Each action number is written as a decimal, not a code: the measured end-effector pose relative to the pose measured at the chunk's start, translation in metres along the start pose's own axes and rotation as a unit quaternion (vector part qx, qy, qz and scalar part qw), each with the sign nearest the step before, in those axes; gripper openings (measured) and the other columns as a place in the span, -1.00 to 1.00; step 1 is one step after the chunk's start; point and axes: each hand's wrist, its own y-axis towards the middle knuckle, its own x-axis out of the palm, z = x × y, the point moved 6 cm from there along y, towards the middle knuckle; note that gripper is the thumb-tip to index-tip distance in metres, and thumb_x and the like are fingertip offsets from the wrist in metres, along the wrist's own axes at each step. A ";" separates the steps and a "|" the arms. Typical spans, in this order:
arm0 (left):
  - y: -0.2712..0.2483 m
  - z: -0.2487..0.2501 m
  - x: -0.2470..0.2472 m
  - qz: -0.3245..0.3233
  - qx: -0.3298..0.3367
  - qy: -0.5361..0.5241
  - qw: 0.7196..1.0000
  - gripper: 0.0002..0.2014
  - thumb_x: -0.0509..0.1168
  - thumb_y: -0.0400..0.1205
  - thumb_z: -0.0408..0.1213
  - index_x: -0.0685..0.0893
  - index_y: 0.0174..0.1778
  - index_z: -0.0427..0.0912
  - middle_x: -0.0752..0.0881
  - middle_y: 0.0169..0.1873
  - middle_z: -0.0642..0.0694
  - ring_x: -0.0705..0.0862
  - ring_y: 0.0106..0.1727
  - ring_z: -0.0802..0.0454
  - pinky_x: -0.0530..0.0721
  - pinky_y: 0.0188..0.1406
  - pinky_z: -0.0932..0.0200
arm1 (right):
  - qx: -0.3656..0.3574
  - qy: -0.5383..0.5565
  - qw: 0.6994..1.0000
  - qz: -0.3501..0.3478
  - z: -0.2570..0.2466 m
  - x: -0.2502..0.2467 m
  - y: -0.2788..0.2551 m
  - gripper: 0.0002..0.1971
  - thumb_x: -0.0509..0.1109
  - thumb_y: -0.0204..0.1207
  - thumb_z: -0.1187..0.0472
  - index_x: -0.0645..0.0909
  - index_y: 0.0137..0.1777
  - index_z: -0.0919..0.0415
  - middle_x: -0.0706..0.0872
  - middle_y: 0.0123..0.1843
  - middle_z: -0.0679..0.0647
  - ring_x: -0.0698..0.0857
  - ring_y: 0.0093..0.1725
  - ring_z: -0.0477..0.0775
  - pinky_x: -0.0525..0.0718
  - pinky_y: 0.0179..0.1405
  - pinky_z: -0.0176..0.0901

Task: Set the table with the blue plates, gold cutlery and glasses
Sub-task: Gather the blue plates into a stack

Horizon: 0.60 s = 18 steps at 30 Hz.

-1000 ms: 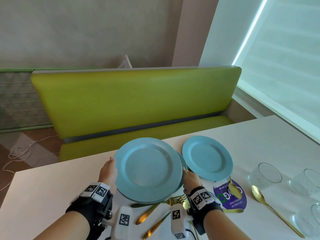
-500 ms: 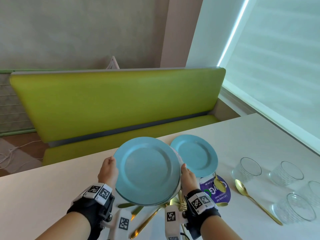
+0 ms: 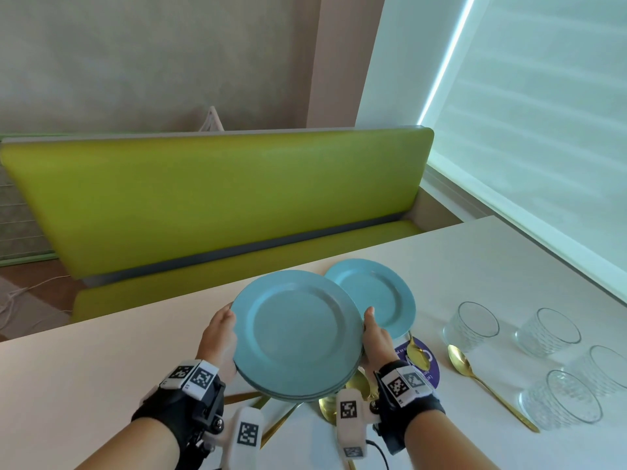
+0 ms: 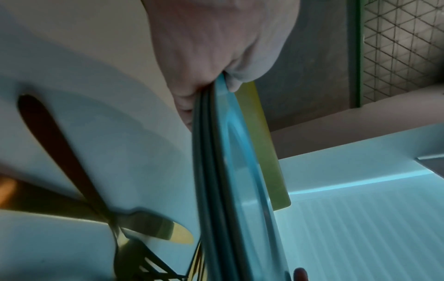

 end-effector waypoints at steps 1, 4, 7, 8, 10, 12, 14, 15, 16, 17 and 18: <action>0.001 0.000 0.000 0.004 0.002 0.002 1.000 -0.67 0.00 0.77 -0.18 0.50 0.41 -0.04 0.62 0.26 -0.16 0.66 0.20 -0.24 0.63 0.22 -0.24 | 0.004 -0.012 1.000 0.000 -0.002 -0.005 0.002 -0.42 0.09 0.65 -0.18 0.52 0.25 0.38 0.66 -0.06 0.25 0.68 -0.12 0.26 0.66 -0.12 0.08; 0.003 0.004 0.000 0.010 0.021 0.001 1.000 -0.64 0.01 0.77 -0.18 0.46 0.47 -0.06 0.59 0.26 -0.13 0.63 0.22 -0.20 0.60 0.28 -0.22 | 0.013 -0.026 0.999 0.042 -0.007 -0.033 0.013 -0.55 0.21 0.65 0.11 0.45 0.40 0.44 0.61 -0.12 0.21 0.64 -0.19 0.18 0.66 -0.14 0.04; 0.004 0.007 -0.004 0.024 0.033 0.000 0.999 -0.64 0.02 0.77 -0.18 0.45 0.48 -0.07 0.59 0.25 -0.11 0.61 0.14 -0.14 0.61 0.21 -0.13 | 0.048 0.011 0.996 0.071 -0.003 -0.051 0.025 -0.53 0.23 0.60 0.26 0.34 0.49 0.34 0.55 0.17 0.38 0.67 0.07 0.36 0.68 0.07 0.14; 0.005 0.007 -0.005 0.027 0.035 -0.005 0.999 -0.64 0.02 0.77 -0.19 0.45 0.48 -0.08 0.58 0.23 -0.10 0.60 0.13 -0.13 0.61 0.15 -0.09 | 0.057 0.041 0.994 0.085 0.000 -0.052 0.029 -0.53 0.23 0.59 0.27 0.33 0.50 0.30 0.52 0.10 0.38 0.66 -0.05 0.35 0.67 -0.02 0.12; 0.008 0.008 -0.008 0.037 0.040 -0.019 0.998 -0.65 0.02 0.77 -0.22 0.46 0.47 -0.12 0.58 0.17 -0.09 0.59 0.12 -0.11 0.60 0.08 -0.01 | 0.060 0.107 0.987 0.104 0.003 -0.051 0.039 -0.53 0.21 0.59 0.29 0.30 0.50 0.27 0.50 0.17 0.38 0.63 -0.12 0.30 0.63 -0.13 0.06; 0.009 0.010 -0.010 0.042 0.043 -0.023 0.998 -0.66 0.02 0.77 -0.23 0.48 0.45 -0.13 0.59 0.17 -0.10 0.59 0.13 -0.10 0.58 0.16 -0.05 | 0.076 0.144 0.981 0.110 0.005 -0.048 0.046 -0.53 0.17 0.62 0.29 0.27 0.54 0.23 0.49 0.35 0.39 0.65 0.07 0.35 0.63 -0.10 0.01; 0.011 0.010 -0.014 0.048 0.044 -0.022 0.998 -0.67 0.03 0.77 -0.22 0.49 0.44 -0.12 0.60 0.20 -0.11 0.60 0.14 -0.10 0.56 0.24 -0.09 | 0.084 0.127 0.981 0.116 0.006 -0.048 0.050 -0.59 0.16 0.62 0.27 0.35 0.48 0.17 0.63 0.04 0.28 0.67 -0.13 0.27 0.64 -0.42 -0.15; 0.011 0.010 -0.016 0.052 0.042 -0.023 0.997 -0.66 0.03 0.77 -0.22 0.49 0.44 -0.11 0.61 0.20 -0.11 0.61 0.14 -0.11 0.56 0.25 -0.10 | 0.082 0.118 0.982 0.122 0.007 -0.049 0.053 -0.64 0.17 0.61 0.26 0.42 0.41 0.13 0.62 -0.15 0.22 0.62 -0.30 0.19 0.58 -0.61 -0.27; 0.011 0.010 -0.017 0.057 0.039 -0.023 0.997 -0.66 0.04 0.77 -0.20 0.48 0.45 -0.10 0.61 0.21 -0.11 0.61 0.15 -0.11 0.56 0.25 -0.10 | 0.075 0.115 0.982 0.127 0.006 -0.049 0.054 -0.70 0.18 0.61 0.23 0.46 0.32 0.11 0.58 -0.26 0.17 0.55 -0.42 0.12 0.50 -0.70 -0.36; 0.011 0.010 -0.018 0.058 0.039 -0.024 0.997 -0.65 0.04 0.77 -0.19 0.48 0.45 -0.09 0.61 0.24 -0.11 0.62 0.16 -0.12 0.56 0.26 -0.11 | 0.067 0.115 0.982 0.136 0.004 -0.048 0.053 -0.79 0.18 0.62 0.20 0.48 0.23 0.10 0.54 -0.34 0.15 0.46 -0.50 0.06 0.46 -0.69 -0.40; 0.010 0.010 -0.019 0.060 0.040 -0.024 0.997 -0.65 0.04 0.76 -0.19 0.48 0.45 -0.08 0.61 0.26 -0.12 0.62 0.16 -0.12 0.57 0.26 -0.10 | 0.062 0.119 0.981 0.142 0.001 -0.047 0.050 -0.86 0.17 0.65 0.16 0.47 0.14 0.12 0.46 -0.39 0.14 0.36 -0.53 0.01 0.41 -0.64 -0.39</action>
